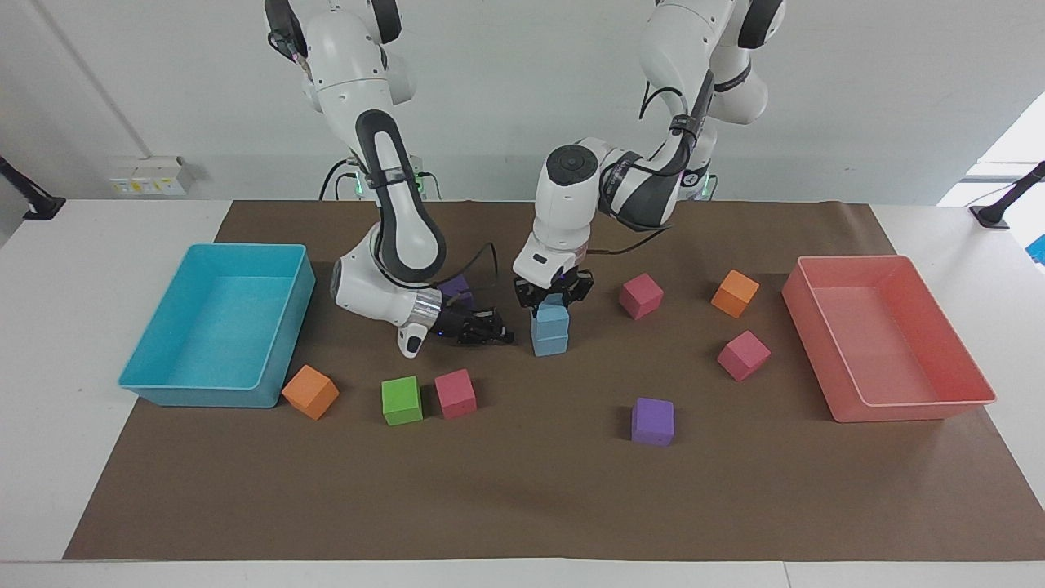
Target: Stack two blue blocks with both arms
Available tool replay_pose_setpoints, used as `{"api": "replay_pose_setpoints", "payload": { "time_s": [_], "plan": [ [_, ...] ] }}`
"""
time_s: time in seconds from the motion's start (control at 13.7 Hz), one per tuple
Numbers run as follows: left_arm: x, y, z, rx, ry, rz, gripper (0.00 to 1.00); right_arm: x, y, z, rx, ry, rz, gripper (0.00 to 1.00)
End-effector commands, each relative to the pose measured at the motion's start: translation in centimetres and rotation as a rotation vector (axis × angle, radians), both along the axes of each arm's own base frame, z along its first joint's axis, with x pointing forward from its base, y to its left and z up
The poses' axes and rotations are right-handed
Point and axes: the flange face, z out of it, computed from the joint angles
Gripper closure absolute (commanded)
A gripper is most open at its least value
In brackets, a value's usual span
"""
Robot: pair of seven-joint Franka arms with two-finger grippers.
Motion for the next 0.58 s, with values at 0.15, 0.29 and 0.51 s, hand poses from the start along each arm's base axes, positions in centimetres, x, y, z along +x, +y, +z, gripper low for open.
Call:
{"api": "replay_pose_setpoints", "payload": {
  "time_s": [0.15, 0.29, 0.51],
  "plan": [
    [-0.48, 0.07, 0.11, 0.028, -0.003, 0.001, 1.0, 0.03, 0.07, -0.13, 0.01, -0.031, -0.013, 1.0],
    [-0.4, 0.13, 0.13, 0.027, -0.004, 0.002, 0.91, 0.03, 0.07, -0.13, 0.01, -0.03, -0.014, 1.0],
    [-0.27, 0.03, 0.21, 0.02, -0.015, -0.003, 0.57, 0.05, 0.05, -0.13, 0.009, -0.031, -0.015, 1.0]
  ]
}}
